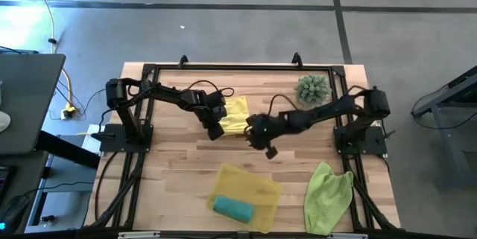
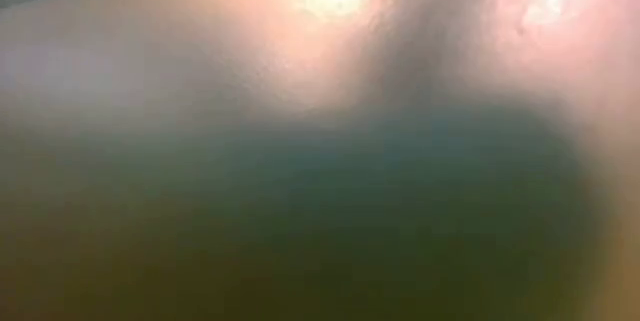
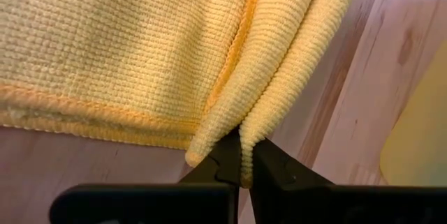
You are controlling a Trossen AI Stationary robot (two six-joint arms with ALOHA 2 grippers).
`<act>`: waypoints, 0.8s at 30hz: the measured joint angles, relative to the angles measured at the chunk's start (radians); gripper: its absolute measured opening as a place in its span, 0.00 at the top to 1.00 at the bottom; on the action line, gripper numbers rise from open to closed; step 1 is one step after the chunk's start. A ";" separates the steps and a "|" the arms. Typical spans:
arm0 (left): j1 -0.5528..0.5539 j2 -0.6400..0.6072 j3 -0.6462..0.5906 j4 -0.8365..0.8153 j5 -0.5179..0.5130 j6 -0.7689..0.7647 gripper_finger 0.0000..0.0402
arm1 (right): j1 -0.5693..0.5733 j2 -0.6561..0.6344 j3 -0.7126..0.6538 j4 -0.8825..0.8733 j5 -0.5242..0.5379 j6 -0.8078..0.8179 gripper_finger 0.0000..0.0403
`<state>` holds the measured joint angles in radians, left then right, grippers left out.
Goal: Roll microfiber towels into tight, uniform cylinder then place into a basket
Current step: Roll the yellow towel
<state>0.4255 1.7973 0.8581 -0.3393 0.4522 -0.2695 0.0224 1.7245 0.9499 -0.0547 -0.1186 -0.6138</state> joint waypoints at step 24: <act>-0.001 0.000 -0.002 0.013 -0.007 -0.017 0.99 | -0.097 0.143 0.001 0.095 0.206 -0.001 0.55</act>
<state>0.4248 1.7973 0.8562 -0.3260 0.4453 -0.2868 -0.0742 1.8670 0.9508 0.0404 0.0877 -0.6144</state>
